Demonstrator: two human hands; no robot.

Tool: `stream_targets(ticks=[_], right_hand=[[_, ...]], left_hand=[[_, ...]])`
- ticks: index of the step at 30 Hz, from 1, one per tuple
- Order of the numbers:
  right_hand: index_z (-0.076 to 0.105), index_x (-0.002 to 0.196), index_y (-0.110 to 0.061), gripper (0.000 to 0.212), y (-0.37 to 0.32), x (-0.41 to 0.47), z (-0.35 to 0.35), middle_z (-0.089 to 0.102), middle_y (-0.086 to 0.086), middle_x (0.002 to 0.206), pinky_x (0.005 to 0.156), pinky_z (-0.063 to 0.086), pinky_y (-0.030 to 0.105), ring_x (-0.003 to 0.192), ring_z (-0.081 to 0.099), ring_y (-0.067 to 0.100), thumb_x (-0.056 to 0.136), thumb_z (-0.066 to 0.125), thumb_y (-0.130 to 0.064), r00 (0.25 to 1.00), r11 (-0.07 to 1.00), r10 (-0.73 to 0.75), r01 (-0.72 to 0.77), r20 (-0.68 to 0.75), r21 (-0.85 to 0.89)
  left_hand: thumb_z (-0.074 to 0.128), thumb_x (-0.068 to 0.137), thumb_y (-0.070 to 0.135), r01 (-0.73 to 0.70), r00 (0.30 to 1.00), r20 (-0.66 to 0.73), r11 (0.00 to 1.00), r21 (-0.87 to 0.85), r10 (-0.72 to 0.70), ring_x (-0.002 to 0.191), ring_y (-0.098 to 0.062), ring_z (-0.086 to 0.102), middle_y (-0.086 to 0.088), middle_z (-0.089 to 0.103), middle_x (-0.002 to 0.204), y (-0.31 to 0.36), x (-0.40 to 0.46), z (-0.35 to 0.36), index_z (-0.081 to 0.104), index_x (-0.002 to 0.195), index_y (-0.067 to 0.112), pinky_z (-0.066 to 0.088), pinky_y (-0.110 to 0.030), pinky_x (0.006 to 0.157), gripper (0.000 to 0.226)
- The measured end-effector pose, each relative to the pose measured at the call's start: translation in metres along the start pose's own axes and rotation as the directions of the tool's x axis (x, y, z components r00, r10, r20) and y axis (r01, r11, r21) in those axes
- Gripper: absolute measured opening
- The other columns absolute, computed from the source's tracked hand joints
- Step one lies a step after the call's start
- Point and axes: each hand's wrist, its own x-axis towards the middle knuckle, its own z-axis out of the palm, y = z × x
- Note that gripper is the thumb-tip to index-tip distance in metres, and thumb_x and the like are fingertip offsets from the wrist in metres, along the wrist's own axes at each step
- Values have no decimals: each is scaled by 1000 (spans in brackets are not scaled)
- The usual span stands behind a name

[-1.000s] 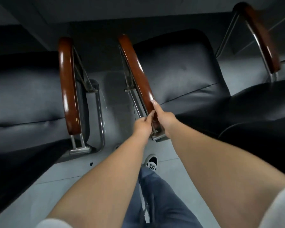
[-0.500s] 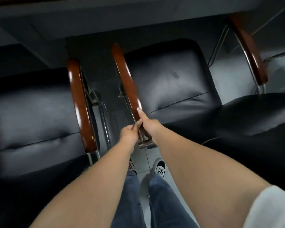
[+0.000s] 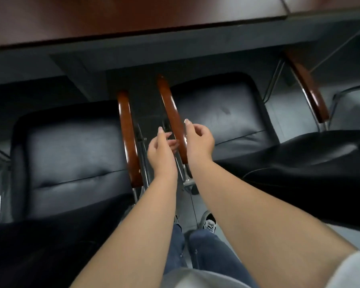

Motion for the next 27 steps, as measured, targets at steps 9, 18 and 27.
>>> stream_targets(ticks=[9,18,27], right_hand=[[59,87,-16,18,-122,-79,-63,63,2,82,65,50,25,71,60,12,89,60,-34,949,815,-261,315,-178,486],[60,108,-7,28,-167,-185,-227,59,-1,79,63,50,17,74,58,9,91,56,-30,773,588,-554,627,-311,510],[59,95,-8,21,-73,-244,-417,60,1,72,59,51,17,60,57,6,89,61,-28,694,574,-471,710,-545,408]], left_hand=[[49,94,33,-297,897,281,936,-187,340,68,-15,62,-3,63,73,127,-106,46,59,81,16,54,-29,71,23],[49,93,33,-456,657,459,800,-389,598,70,-12,58,1,60,71,149,-276,80,59,81,17,51,-28,73,23],[53,92,30,-545,366,641,713,-440,675,54,1,52,9,53,53,49,-446,127,55,68,19,45,-14,62,26]])
